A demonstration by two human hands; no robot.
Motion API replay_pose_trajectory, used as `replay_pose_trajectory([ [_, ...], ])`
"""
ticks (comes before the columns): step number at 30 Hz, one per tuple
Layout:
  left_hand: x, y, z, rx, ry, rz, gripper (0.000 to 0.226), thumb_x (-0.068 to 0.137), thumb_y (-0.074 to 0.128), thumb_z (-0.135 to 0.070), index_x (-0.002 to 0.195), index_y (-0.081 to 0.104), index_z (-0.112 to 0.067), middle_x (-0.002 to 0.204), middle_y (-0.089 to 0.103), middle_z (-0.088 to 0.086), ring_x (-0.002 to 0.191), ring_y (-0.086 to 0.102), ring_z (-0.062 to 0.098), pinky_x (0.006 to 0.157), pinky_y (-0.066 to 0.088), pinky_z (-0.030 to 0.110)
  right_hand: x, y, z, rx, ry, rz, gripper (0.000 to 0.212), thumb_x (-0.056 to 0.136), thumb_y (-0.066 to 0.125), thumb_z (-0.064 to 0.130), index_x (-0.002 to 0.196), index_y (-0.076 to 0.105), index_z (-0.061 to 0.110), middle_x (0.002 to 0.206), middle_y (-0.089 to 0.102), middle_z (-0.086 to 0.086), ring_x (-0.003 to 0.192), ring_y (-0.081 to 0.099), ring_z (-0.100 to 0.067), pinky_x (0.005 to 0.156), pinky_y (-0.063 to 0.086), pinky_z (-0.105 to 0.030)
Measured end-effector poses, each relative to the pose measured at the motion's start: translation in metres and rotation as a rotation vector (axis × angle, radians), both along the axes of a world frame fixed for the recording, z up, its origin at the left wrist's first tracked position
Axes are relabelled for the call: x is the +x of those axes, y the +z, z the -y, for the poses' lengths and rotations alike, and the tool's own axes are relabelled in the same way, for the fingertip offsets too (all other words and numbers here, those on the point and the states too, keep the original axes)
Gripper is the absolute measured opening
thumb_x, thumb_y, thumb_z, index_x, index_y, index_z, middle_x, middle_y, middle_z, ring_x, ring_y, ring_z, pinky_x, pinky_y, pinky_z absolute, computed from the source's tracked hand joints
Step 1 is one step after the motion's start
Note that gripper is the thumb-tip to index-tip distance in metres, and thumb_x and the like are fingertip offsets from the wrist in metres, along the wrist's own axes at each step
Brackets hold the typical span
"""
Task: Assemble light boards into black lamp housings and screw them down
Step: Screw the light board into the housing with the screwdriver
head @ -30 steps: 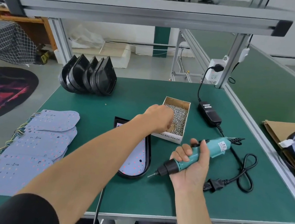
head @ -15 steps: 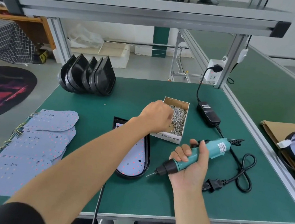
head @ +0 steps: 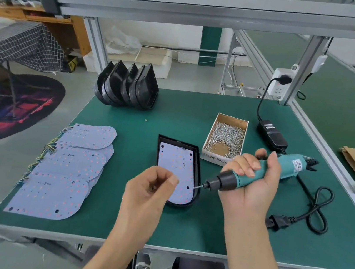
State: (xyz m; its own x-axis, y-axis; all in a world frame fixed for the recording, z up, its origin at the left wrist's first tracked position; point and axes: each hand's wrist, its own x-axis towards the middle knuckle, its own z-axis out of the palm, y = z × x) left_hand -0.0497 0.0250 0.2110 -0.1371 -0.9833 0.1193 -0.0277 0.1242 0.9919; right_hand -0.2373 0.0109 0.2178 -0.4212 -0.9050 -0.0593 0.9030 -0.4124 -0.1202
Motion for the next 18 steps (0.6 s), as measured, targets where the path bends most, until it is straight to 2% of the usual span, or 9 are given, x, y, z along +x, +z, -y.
replay_pose_trajectory([
  [4, 0.002, 0.002, -0.008, 0.035, 0.042, -0.083, 0.019, 0.088, 0.068, -0.034, 0.081, 0.071, -0.017, 0.068, 0.057, -0.006, 0.056, 0.038, 0.004, 0.054, 0.033, 0.011, 0.01, 0.019, 0.004, -0.035, 0.003, -0.001, 0.022, 0.1, 0.057, 0.034, 0.083, 0.06, 0.02, 0.058, 0.044, 0.011, 0.045, 0.041, -0.003, 0.046, 0.038, -0.016],
  [10, 0.001, 0.001, -0.013, 0.061, 0.034, -0.13, 0.02, 0.086, 0.067, -0.037, 0.08, 0.071, -0.018, 0.068, 0.06, -0.005, 0.055, 0.04, 0.003, 0.054, 0.033, 0.01, 0.021, 0.024, 0.004, -0.032, 0.006, -0.02, 0.018, 0.096, 0.059, 0.033, 0.084, 0.06, 0.02, 0.057, 0.044, 0.01, 0.045, 0.04, -0.003, 0.045, 0.038, -0.016],
  [14, 0.001, 0.0, -0.014, 0.067, 0.025, -0.159, 0.032, 0.079, 0.067, -0.05, 0.079, 0.071, -0.019, 0.075, 0.066, -0.003, 0.057, 0.046, 0.002, 0.059, 0.037, 0.009, 0.025, 0.022, 0.002, -0.002, -0.008, -0.046, 0.016, 0.095, 0.06, 0.033, 0.085, 0.06, 0.021, 0.058, 0.043, 0.01, 0.046, 0.038, -0.004, 0.046, 0.038, -0.018],
  [18, 0.001, -0.001, -0.015, 0.067, 0.03, -0.14, 0.032, 0.079, 0.066, -0.051, 0.079, 0.07, -0.02, 0.071, 0.062, -0.006, 0.057, 0.044, 0.003, 0.059, 0.036, 0.01, 0.026, 0.022, 0.002, 0.002, -0.018, -0.06, 0.015, 0.094, 0.061, 0.032, 0.085, 0.059, 0.021, 0.058, 0.043, 0.01, 0.046, 0.038, -0.004, 0.046, 0.037, -0.018],
])
